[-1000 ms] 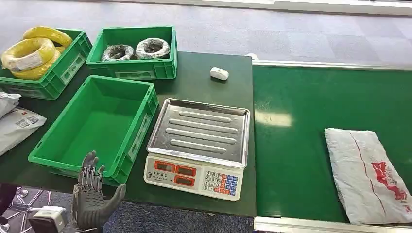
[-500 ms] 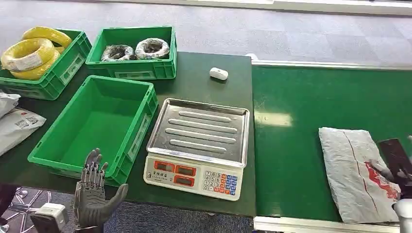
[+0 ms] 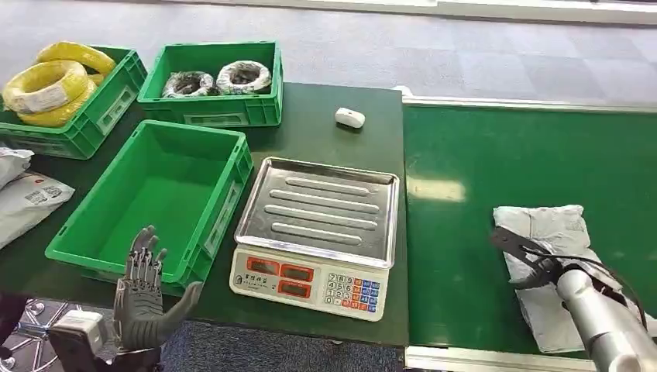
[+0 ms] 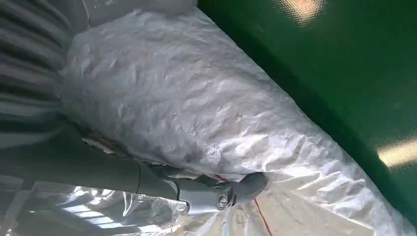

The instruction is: Moved the parcel from conveyor to table for the left to box.

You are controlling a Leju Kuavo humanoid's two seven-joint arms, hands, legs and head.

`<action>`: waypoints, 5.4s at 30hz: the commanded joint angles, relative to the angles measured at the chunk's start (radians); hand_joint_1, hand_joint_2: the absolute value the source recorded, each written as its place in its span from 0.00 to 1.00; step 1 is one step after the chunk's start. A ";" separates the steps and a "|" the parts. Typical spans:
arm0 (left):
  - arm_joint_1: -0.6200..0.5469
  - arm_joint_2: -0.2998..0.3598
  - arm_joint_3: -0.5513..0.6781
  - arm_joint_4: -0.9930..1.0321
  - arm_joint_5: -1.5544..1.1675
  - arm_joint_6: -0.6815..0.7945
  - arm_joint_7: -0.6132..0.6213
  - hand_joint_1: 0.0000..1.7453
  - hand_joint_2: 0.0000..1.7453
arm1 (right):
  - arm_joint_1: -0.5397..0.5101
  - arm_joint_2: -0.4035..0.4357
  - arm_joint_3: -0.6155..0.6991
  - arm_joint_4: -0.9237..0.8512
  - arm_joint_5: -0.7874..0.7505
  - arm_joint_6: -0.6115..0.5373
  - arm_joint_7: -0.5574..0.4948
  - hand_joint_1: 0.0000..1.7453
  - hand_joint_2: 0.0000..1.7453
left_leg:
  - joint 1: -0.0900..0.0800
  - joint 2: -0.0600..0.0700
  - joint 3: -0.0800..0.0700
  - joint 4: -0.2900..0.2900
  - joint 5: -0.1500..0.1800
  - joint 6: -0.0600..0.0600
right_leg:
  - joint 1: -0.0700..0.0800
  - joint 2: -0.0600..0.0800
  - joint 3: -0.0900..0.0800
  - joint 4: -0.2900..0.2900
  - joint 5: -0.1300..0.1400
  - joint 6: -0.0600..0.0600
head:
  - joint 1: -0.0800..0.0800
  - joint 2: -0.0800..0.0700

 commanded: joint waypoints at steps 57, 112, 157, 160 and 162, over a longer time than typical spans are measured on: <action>-0.199 -0.016 0.051 0.069 0.079 0.061 -0.073 0.00 1.00 | -0.091 0.505 0.286 -0.358 -0.107 -0.444 -0.311 0.00 1.00 | 0.002 0.001 -0.004 -0.001 0.004 -0.001 | 0.002 0.000 -0.005 0.002 0.002 -0.003 | 0.000 0.000; -0.839 -0.167 -0.503 0.992 -0.881 0.095 0.492 0.00 1.00 | 0.925 0.286 -0.060 -1.480 -0.475 -0.838 -0.606 0.00 1.00 | 0.002 -0.001 -0.003 -0.002 0.003 -0.001 | 0.002 -0.003 -0.004 -0.002 0.002 -0.003 | 0.000 0.000; -0.832 0.207 0.146 0.380 -0.734 0.182 0.529 0.40 1.00 | 0.946 0.360 -0.218 -1.422 -0.566 -0.737 -0.584 0.00 1.00 | 0.002 0.004 -0.005 -0.002 0.003 -0.002 | 0.002 0.002 -0.007 0.001 0.002 -0.003 | 0.000 0.000; -0.820 0.221 0.188 0.436 -0.718 0.199 0.507 0.00 1.00 | 0.971 0.352 -0.225 -1.436 -0.559 -0.757 -0.586 0.00 1.00 | 0.002 0.002 -0.003 -0.003 0.004 -0.001 | 0.002 0.000 -0.006 0.000 0.002 -0.003 | 0.000 0.000; -0.811 0.220 0.201 0.472 -0.693 0.172 0.496 0.00 1.00 | 0.993 0.348 -0.232 -1.447 -0.553 -0.773 -0.587 0.00 1.00 | 0.002 0.002 -0.004 -0.003 0.003 -0.001 | 0.002 0.000 -0.006 0.000 0.001 -0.003 | 0.000 0.000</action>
